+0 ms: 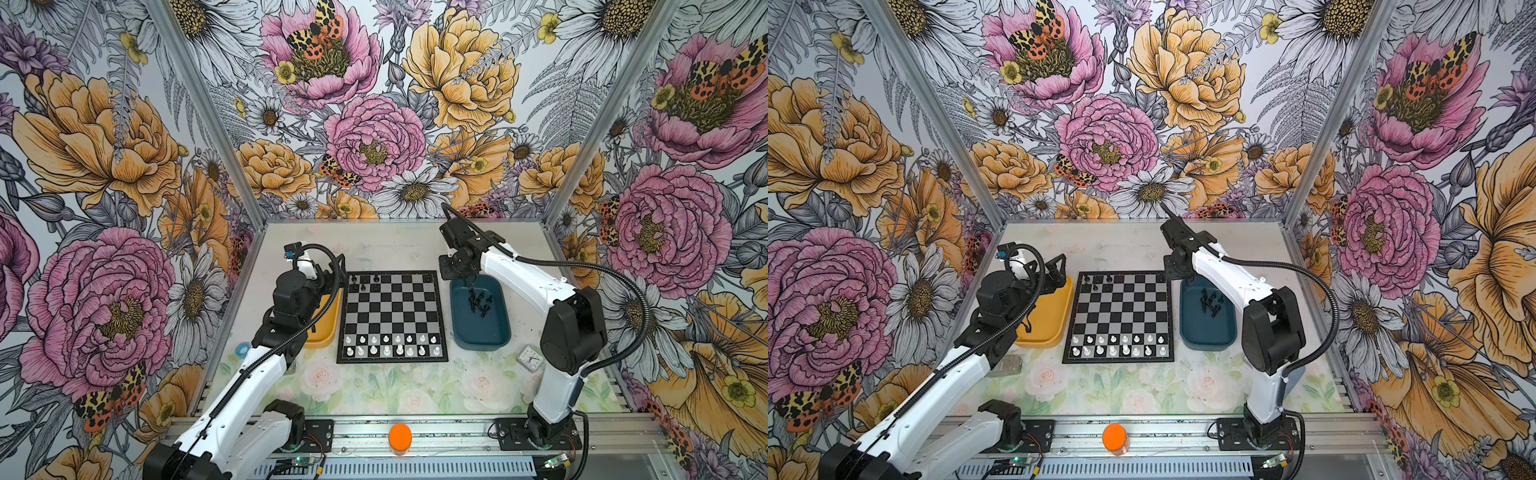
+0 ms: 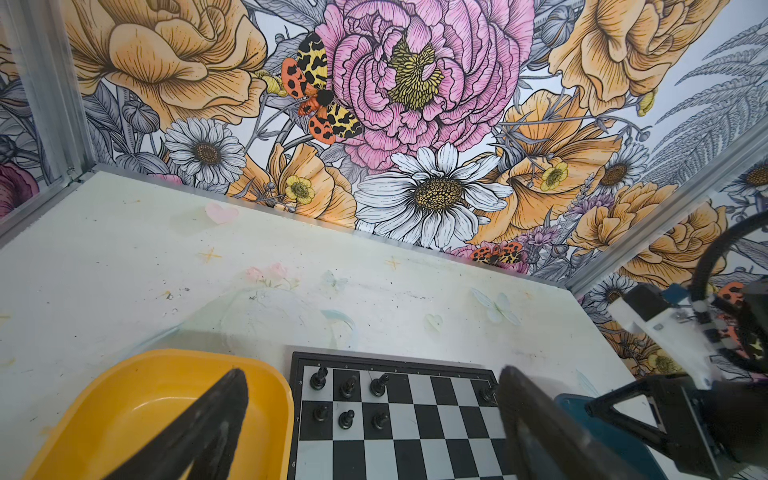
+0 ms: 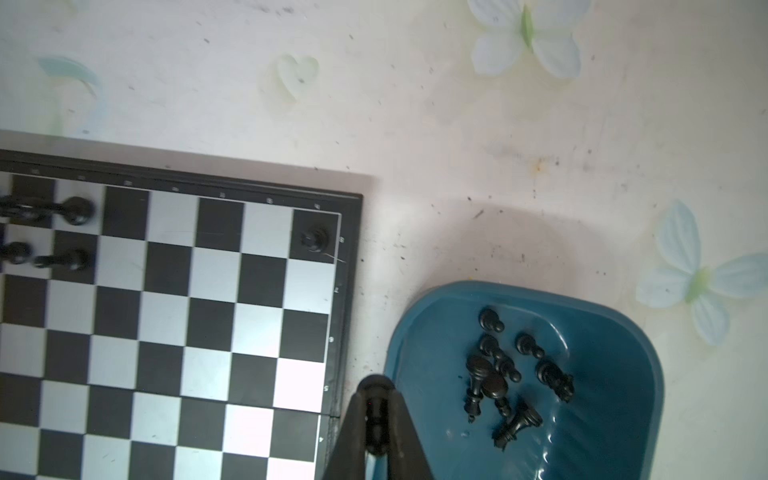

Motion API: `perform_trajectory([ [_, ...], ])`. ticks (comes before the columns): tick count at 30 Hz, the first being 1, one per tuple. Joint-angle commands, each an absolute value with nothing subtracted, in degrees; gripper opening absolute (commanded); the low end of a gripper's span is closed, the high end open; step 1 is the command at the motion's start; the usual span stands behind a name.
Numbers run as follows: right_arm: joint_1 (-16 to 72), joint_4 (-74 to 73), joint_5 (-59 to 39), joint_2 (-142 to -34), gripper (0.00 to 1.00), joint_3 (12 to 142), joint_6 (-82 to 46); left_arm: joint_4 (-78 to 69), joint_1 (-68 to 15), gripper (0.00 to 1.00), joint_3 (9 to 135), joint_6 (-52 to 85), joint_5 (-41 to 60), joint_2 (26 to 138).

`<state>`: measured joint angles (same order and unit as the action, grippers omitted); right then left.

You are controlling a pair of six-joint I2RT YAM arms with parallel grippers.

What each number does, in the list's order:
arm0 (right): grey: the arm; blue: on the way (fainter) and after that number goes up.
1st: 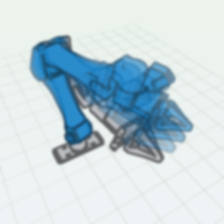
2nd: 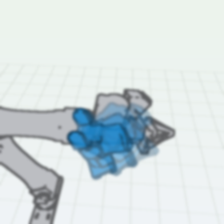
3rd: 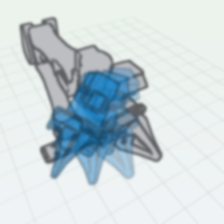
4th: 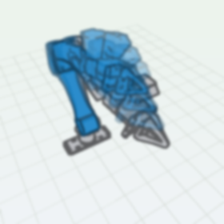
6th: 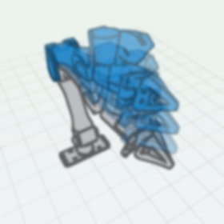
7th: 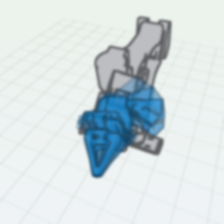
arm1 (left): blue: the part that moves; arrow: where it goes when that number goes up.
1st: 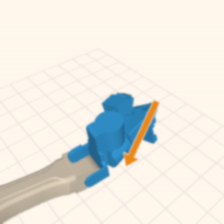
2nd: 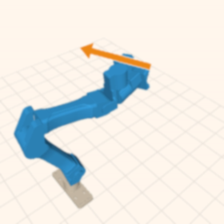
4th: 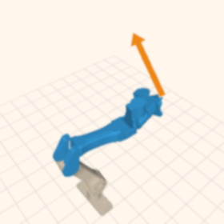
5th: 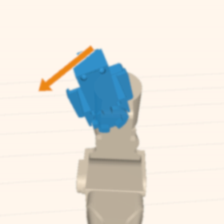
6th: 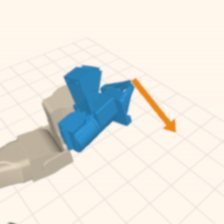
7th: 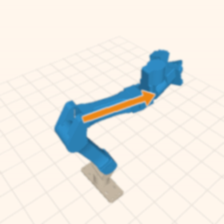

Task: Set up the chess pieces on the board
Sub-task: 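Carry the black piece with the right gripper over the board's far rows, then lower the black piece onto a far-row square and open the right gripper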

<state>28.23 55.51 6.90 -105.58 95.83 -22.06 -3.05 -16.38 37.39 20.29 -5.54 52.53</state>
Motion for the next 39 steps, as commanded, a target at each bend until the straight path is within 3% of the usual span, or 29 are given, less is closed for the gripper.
perform_trajectory([
  [1, 30.88, 60.14, 6.65, -108.25, 0.00, 103.29, -20.07, -3.57, -16.21, 0.95, 36.05, 18.66, -6.86, 50.95],
  [16, 38.47, 62.93, 0.07, -128.77, 0.00, 124.95, -19.16, -0.95, -14.90, 0.96, 35.07, 17.21, -9.17, 47.11],
  [39, 40.87, 62.93, -5.03, -142.61, 0.00, 134.91, -20.40, -1.43, -13.64, 0.96, 35.02, 17.22, -7.92, 47.99],
])
